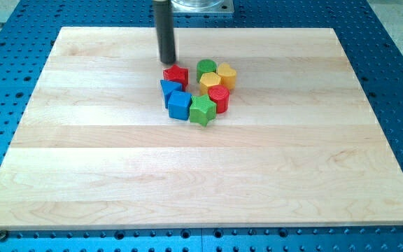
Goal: Push the red star into the blue blocks
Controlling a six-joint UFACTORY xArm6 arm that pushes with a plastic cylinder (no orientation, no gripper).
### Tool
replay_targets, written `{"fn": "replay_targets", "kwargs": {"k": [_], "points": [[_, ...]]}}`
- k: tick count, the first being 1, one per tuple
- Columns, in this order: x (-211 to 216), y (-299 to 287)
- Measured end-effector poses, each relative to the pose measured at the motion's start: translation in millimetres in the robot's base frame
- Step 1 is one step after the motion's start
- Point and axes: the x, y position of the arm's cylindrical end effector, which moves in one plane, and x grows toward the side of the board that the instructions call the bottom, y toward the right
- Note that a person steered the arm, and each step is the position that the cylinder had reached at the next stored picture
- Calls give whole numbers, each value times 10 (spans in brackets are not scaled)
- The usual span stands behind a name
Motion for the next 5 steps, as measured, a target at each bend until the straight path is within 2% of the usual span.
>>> {"fn": "replay_targets", "kwargs": {"k": [1, 3, 4, 5], "points": [[244, 297], [366, 269], [582, 322], [584, 514]]}}
